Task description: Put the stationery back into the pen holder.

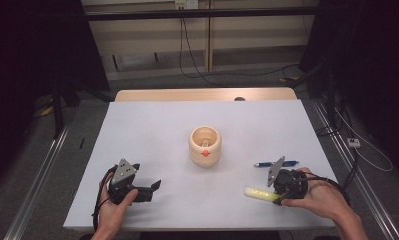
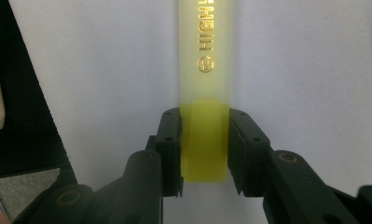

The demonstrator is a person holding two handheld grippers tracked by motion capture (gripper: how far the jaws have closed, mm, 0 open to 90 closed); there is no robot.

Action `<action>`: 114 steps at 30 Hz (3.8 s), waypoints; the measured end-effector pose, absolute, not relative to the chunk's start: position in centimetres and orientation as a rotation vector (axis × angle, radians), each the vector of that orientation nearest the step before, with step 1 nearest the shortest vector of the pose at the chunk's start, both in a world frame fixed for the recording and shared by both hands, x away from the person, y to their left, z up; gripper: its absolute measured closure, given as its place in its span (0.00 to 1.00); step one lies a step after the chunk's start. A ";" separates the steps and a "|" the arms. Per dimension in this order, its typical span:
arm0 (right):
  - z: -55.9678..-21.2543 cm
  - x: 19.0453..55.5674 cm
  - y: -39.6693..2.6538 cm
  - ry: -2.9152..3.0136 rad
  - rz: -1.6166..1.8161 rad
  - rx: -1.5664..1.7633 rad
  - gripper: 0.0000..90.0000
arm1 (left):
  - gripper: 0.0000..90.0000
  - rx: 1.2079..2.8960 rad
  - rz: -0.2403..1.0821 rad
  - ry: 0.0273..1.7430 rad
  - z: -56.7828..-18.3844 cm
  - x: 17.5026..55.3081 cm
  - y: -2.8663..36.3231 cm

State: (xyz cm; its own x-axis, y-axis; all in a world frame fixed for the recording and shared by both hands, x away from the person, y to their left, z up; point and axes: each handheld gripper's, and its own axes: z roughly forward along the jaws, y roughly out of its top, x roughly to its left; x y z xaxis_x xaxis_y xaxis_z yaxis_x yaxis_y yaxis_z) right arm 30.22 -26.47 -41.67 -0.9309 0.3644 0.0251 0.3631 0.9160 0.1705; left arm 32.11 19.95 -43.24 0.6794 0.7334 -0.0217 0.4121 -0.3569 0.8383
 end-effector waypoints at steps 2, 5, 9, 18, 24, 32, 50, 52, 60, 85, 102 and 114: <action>-41.7 30.3 -26.6 3.063 0.291 0.561 0.74 | 0.07 1.991 0.452 0.888 -43.3 32.1 19.9; -41.7 30.2 -26.9 3.059 0.336 0.606 0.74 | 0.07 1.994 0.454 0.885 -43.3 32.2 20.0; -41.7 30.4 -27.3 3.068 0.361 0.619 0.74 | 0.07 1.990 0.456 0.886 -43.2 32.2 19.9; -41.0 30.2 -27.1 3.067 0.486 0.664 0.74 | 0.07 1.974 0.435 0.892 -43.1 32.0 20.1; -40.0 29.8 -26.9 3.057 0.569 0.660 0.74 | 0.06 1.981 0.450 0.869 -43.0 31.9 19.8; -39.0 30.0 -26.1 3.030 0.611 0.662 0.74 | 0.06 2.013 0.381 0.781 -42.4 31.5 18.5; -38.1 32.8 -22.6 3.067 0.680 0.607 0.74 | 0.06 2.083 0.415 0.511 -41.0 31.2 14.0; -38.0 33.1 -22.3 3.068 0.682 0.601 0.74 | 0.06 2.090 0.453 0.485 -40.8 31.2 13.4; -37.9 33.7 -20.8 3.089 0.712 0.552 0.74 | 0.06 2.152 0.513 0.353 -41.2 31.4 11.1; -37.3 34.6 -17.2 3.062 0.650 0.474 0.74 | 0.14 2.313 1.046 -0.069 -41.8 30.4 5.7; -37.7 35.4 -13.9 3.097 0.585 0.492 0.74 | 0.31 2.332 1.363 -0.332 -43.8 27.4 4.2; -38.0 35.7 -11.9 3.127 0.576 0.496 0.74 | 0.52 2.360 1.431 -0.447 -44.8 26.6 3.6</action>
State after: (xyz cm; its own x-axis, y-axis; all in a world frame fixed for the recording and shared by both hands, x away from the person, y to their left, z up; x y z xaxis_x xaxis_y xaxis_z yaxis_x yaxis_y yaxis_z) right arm 35.69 -11.95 -38.00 -0.9497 0.2852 0.1291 0.3125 0.8886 0.3358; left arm 26.63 3.60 -44.76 0.4418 -0.0887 0.8927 -0.4356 -0.8911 0.1271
